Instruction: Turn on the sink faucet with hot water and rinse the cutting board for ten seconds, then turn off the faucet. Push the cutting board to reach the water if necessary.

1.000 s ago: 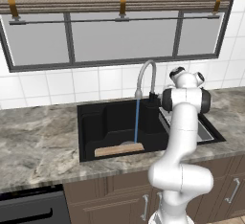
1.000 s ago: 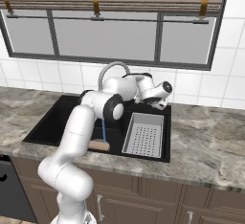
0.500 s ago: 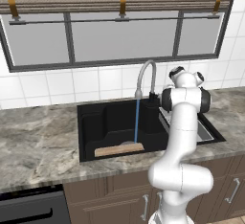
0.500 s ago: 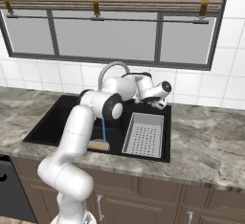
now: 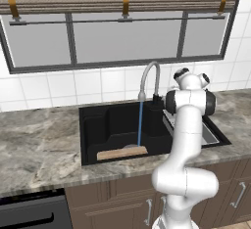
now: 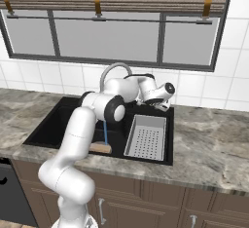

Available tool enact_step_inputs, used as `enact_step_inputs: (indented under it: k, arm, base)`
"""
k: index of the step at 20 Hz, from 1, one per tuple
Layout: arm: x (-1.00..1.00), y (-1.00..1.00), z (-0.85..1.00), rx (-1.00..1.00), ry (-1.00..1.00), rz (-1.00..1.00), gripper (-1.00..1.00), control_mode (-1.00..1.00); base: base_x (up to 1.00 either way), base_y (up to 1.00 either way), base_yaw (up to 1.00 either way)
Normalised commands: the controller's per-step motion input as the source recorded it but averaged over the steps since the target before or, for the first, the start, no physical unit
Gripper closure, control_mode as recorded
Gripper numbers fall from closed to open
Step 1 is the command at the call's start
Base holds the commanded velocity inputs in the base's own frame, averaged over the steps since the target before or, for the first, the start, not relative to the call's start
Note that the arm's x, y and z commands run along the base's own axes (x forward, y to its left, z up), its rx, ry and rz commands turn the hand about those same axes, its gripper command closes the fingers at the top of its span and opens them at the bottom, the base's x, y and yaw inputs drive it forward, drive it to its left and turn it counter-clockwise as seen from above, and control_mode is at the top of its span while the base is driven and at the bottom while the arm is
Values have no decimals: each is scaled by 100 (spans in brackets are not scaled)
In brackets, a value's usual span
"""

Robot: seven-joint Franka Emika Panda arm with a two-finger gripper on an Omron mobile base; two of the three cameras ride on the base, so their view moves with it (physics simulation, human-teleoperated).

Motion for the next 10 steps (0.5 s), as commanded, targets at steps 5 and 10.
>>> enact_step_inputs:
  k: [5, 10]
  arm:
    - [8, -1, 0, 0, 0, 0, -100, -100]
    - [3, 0, 0, 0, 0, 0, -100, -100]
  base:
    - [0, 0, 0]
    - [0, 0, 0]
